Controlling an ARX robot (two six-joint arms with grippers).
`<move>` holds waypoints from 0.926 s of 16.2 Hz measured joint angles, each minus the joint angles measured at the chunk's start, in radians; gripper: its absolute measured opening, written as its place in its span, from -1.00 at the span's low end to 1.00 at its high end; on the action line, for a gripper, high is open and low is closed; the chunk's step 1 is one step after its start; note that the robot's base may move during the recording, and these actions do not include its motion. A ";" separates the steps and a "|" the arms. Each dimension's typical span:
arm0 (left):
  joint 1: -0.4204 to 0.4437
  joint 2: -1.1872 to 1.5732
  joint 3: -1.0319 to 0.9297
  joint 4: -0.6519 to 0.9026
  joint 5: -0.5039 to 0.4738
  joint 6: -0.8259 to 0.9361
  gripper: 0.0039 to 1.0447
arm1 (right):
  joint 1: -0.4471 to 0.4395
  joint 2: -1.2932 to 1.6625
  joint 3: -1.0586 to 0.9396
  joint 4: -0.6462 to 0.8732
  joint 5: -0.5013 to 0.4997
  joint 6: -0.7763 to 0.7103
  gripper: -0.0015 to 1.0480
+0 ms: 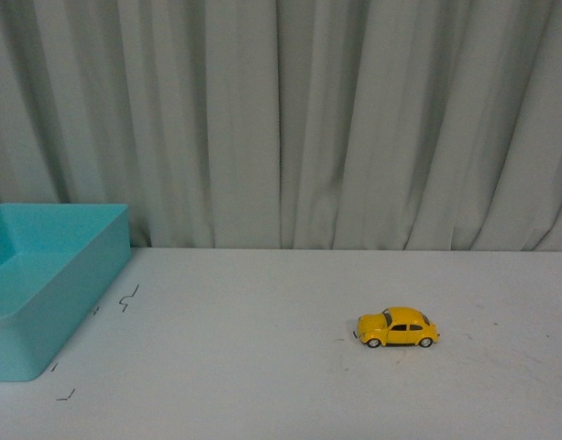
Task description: Wind up and store yellow beetle toy
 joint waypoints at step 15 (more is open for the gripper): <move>0.000 0.000 0.000 0.000 0.000 0.000 0.88 | 0.000 0.000 0.000 0.000 0.000 0.000 0.87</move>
